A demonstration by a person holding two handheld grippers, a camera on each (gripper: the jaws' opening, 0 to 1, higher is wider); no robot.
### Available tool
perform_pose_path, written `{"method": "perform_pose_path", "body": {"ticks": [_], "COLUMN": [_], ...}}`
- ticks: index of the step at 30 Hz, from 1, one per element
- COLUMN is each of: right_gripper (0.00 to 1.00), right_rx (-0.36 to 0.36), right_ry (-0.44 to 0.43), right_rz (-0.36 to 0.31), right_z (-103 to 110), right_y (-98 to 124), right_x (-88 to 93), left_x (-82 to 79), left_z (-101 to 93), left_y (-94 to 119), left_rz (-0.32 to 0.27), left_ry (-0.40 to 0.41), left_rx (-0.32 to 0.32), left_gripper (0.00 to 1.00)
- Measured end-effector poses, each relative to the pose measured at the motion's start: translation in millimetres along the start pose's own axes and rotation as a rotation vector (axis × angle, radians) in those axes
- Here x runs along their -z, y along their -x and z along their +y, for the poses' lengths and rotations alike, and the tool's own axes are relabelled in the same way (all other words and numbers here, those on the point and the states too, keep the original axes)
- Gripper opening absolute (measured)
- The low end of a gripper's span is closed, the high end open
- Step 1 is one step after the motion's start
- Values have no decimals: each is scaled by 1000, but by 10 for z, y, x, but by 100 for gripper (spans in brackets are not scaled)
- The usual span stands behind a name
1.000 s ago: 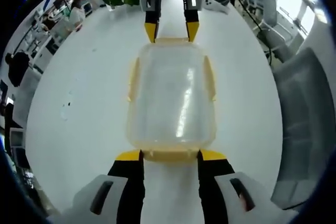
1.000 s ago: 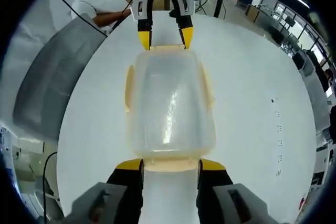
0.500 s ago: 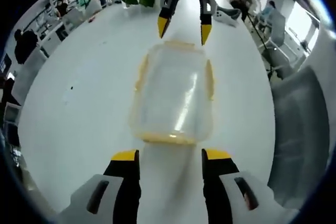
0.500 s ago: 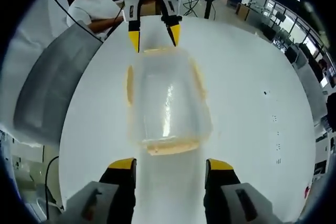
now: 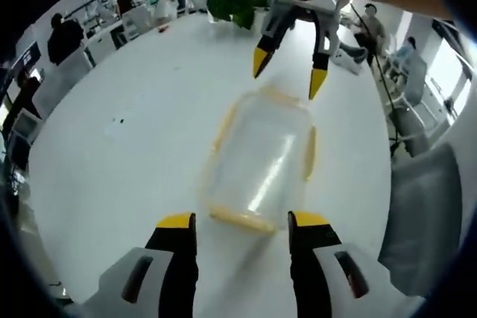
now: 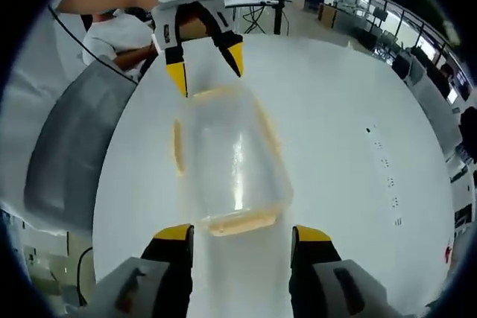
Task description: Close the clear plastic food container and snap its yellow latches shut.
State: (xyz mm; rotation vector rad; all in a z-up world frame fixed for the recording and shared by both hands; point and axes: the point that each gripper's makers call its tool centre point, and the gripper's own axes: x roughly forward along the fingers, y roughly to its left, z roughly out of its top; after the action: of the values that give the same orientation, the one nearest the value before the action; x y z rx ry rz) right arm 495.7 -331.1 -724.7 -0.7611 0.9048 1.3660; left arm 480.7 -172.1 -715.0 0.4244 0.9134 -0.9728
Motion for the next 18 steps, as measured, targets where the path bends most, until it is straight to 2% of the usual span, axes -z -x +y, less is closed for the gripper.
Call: {"method": "perform_pose_path", "body": {"ticks": [4,9,12,15,16,18], "right_gripper": [48,51,51,47,47,45], "right_rx": [15,28,37,51,54,83], "right_ry": [-82,-207,-347,-488,-509,-588], "right_rz": [-66,-138,-164,-200,-204,-215], "right_z": [-21,-27,-37,-82,-90,-142], "right_y": [-6,-29,-28,-13,-11,-8], "right_x": [-102,-202,-234,-264,-265,-232], "left_x": [-14,-42,-64,-17,-9,-15], "left_z": [25,17,-12,-25,-47,-58], "left_y": [16,30,20,-11,-18,-22], "left_rz": [-8,-34,-53,-31,-27,-31], "left_ry": [45,149,214,238,278,307], "left_rx": [-8,-15,-15,-29,-30,-35], "left_gripper": [46,47,47,47,47,47]}}
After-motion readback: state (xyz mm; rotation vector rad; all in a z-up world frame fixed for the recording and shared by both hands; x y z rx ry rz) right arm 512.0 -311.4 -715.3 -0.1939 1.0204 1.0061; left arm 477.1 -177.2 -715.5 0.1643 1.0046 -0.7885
